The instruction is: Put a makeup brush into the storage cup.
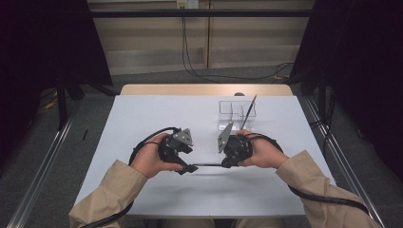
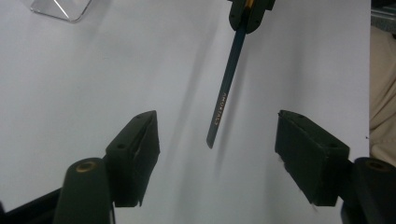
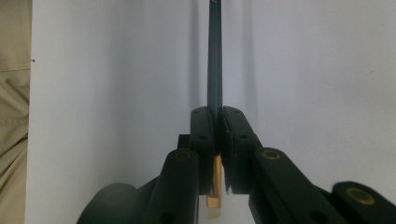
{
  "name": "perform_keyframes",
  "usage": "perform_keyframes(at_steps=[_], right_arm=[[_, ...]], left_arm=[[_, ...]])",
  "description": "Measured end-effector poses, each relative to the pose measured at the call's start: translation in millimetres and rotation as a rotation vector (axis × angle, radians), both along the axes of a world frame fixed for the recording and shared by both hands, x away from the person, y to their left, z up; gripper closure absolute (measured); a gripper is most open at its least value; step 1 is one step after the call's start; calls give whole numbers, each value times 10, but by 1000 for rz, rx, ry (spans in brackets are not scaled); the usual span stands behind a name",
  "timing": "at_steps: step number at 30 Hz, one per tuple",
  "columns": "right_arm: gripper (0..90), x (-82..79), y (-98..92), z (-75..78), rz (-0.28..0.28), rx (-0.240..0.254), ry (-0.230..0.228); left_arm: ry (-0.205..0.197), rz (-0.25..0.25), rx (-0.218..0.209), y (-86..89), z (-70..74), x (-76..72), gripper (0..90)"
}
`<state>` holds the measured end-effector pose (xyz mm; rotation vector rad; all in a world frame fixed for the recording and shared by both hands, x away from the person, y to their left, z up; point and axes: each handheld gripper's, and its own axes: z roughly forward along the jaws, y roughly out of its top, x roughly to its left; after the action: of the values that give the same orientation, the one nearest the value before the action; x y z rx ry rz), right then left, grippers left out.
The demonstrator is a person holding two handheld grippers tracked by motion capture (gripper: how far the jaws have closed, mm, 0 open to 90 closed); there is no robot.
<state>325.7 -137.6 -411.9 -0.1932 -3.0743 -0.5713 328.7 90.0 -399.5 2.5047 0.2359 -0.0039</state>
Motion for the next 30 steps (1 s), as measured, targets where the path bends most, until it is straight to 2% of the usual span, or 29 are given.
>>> perform_keyframes(at_steps=[4, 8, 23, 25, 30], right_arm=[[838, 5, 13, -11, 10, 2, 1], [838, 1, 39, 1, 15, 1, -6], [838, -15, 111, 27, 40, 22, -17], [838, -16, 107, 36, 41, 21, -19], [838, -17, 105, 70, 43, 29, -15]], left_arm=[[-5, -9, 8, -29, -18, 3, 360], [7, -29, 28, -55, -54, 1, 442], [1, -53, 54, -113, -111, -4, 613], [1, -61, 68, -126, -118, -2, 639], [12, -72, 65, -172, -142, 6, 687]])
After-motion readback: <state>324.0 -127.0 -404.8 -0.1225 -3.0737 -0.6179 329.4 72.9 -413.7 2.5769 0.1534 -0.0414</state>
